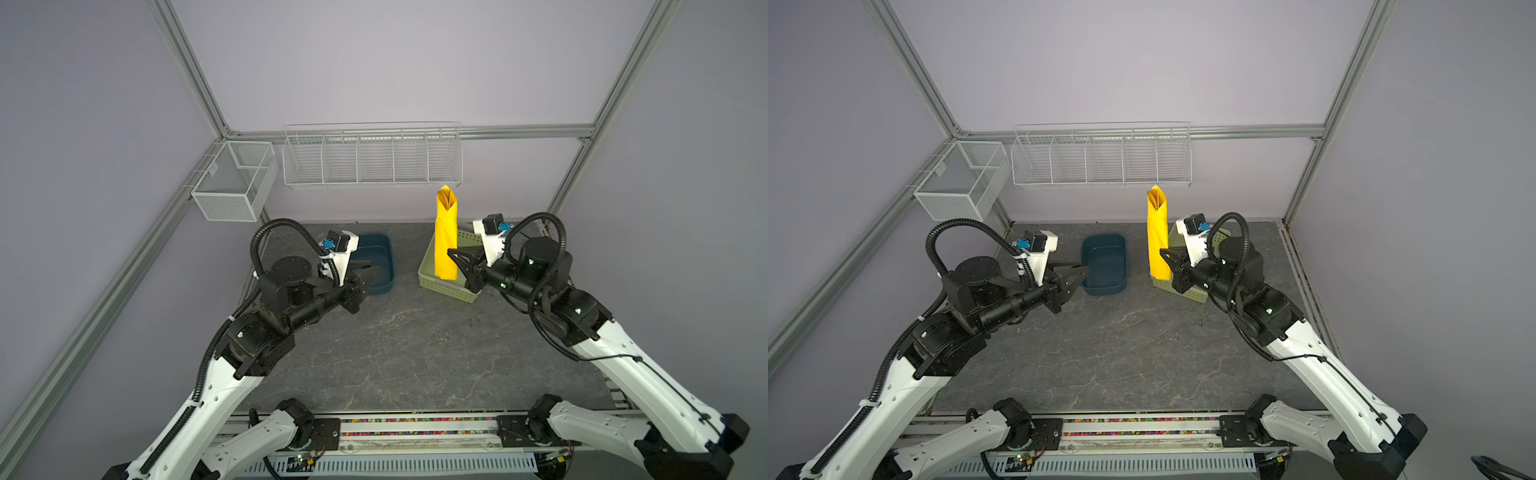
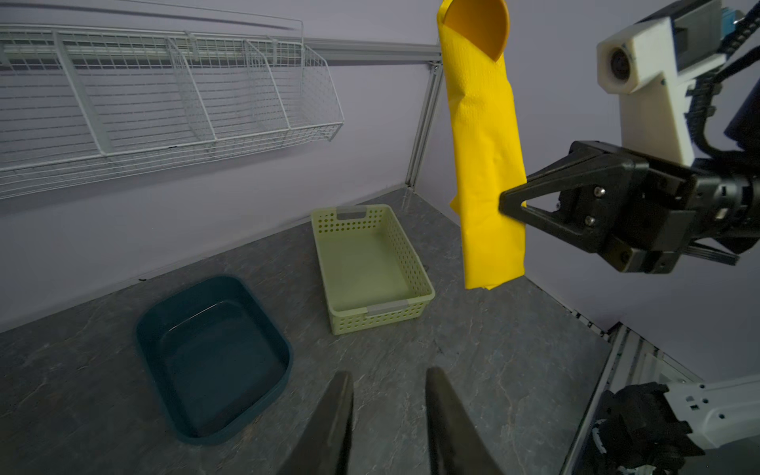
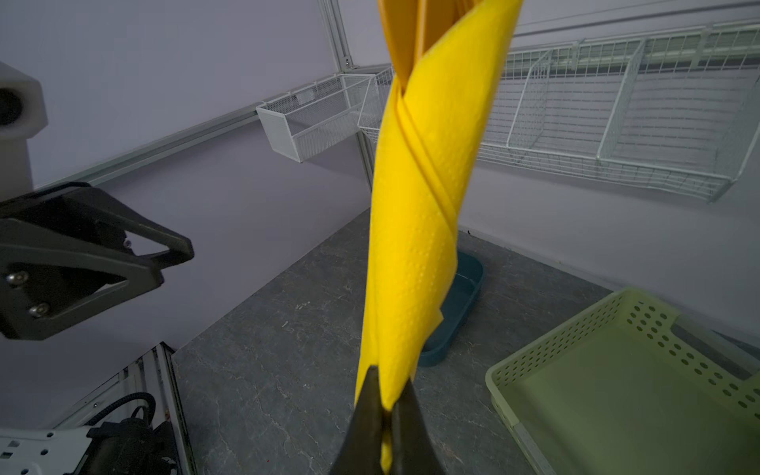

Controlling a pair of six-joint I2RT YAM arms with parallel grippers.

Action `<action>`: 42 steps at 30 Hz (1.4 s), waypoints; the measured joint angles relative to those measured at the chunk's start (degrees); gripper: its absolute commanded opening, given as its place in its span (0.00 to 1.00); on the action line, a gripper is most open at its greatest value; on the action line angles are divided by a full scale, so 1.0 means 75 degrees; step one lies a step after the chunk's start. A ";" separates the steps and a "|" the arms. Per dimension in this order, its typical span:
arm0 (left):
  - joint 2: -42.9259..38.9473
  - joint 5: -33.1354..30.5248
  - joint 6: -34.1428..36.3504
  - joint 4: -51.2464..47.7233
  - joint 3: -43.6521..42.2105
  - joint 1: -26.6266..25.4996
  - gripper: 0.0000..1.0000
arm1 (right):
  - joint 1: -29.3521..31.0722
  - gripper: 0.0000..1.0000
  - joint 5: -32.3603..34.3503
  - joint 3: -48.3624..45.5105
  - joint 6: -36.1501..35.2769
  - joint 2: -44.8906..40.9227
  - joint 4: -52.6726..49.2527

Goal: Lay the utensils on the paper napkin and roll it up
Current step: 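Open the left gripper while the right carries the bundle to the green basket, then lower the bundle into the green basket with the right gripper and release it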

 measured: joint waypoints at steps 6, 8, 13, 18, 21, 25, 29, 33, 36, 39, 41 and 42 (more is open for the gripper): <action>0.0227 -0.0574 0.0662 -0.0192 -0.0035 0.0458 0.34 | -0.1195 0.06 -0.0764 -0.0213 0.0796 0.1113 0.0729; 0.0297 -0.0874 0.0901 -0.0166 -0.0149 0.0460 0.34 | -0.1495 0.06 -0.0979 -0.0216 0.1061 0.1623 0.1020; 0.0335 -0.1364 0.1303 0.0032 -0.0752 0.0463 0.35 | -0.1999 0.06 -0.1352 -0.0204 0.1687 0.3010 0.1652; 0.0341 -0.1588 0.1454 0.0178 -0.1297 0.0478 0.35 | -0.2276 0.06 -0.1600 0.0050 0.2241 0.4319 0.2022; 0.0344 -0.1562 0.1460 0.0230 -0.1422 0.0481 0.35 | -0.2463 0.06 -0.1792 0.0326 0.2585 0.5053 0.2194; 0.0329 -0.1513 0.1448 0.0338 -0.1518 0.0481 0.35 | -0.2748 0.06 -0.2034 0.0592 0.3037 0.5846 0.2384; 0.0329 -0.1507 0.1448 0.0335 -0.1553 0.0481 0.35 | -0.2958 0.06 -0.2162 0.0778 0.3314 0.6461 0.2384; 0.0335 -0.1472 0.1448 0.0335 -0.1553 0.0481 0.35 | -0.3057 0.06 -0.2308 0.1017 0.3465 0.6907 0.2320; 0.0344 -0.1390 0.1448 0.0338 -0.1553 0.0481 0.35 | -0.3063 0.06 -0.2404 0.1241 0.3529 0.7201 0.2232; 0.0358 -0.1361 0.1448 0.0335 -0.1553 0.0481 0.35 | -0.3063 0.06 -0.2477 0.1542 0.3582 0.7510 0.2057; 0.0364 -0.1358 0.1448 0.0335 -0.1553 0.0481 0.35 | -0.3066 0.06 -0.2532 0.1757 0.3617 0.7732 0.1920; 0.0364 -0.1358 0.1448 0.0335 -0.1553 0.0481 0.35 | -0.3069 0.07 -0.2541 0.1845 0.3628 0.7825 0.1862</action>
